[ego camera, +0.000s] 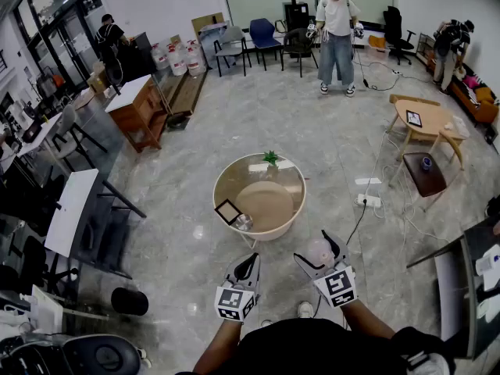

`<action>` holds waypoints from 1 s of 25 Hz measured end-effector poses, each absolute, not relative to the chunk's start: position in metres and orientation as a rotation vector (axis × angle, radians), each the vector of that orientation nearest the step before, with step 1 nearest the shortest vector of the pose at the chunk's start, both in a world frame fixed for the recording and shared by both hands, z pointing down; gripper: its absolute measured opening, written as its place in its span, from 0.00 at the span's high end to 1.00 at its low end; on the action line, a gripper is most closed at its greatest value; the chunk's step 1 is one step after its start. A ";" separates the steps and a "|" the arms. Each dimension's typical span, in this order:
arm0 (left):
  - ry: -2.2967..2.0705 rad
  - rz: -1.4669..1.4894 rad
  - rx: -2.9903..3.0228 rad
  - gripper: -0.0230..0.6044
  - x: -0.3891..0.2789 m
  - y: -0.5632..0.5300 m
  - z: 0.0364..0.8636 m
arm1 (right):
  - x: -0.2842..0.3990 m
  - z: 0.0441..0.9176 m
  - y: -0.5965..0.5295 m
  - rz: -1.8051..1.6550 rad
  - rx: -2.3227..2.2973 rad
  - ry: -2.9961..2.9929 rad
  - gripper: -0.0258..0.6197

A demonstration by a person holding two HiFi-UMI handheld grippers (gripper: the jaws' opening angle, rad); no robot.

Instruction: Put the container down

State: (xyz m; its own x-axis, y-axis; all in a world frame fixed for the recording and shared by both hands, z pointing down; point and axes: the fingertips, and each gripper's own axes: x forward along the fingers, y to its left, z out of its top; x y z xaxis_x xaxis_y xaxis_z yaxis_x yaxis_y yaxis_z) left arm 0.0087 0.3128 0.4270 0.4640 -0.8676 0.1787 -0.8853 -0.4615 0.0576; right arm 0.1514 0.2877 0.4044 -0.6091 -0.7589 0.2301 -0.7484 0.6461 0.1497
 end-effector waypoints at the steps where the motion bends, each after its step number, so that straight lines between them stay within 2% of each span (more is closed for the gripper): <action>1: -1.547 0.180 2.568 0.96 0.009 0.312 0.425 | 0.150 0.403 0.287 -0.064 1.216 -2.596 0.34; 25: -1.635 0.138 2.568 0.96 0.054 0.277 0.407 | 0.184 0.369 0.246 -0.141 1.129 -2.747 0.34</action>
State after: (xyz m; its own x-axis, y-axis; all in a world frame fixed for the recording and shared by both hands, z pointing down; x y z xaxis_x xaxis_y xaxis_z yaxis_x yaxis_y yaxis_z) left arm 0.0543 0.2775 0.4068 0.4215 -0.8980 0.1265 -0.9064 -0.4212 0.0303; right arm 0.1836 0.2465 0.3685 -0.6996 -0.7046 0.1188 -0.6888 0.7093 0.1503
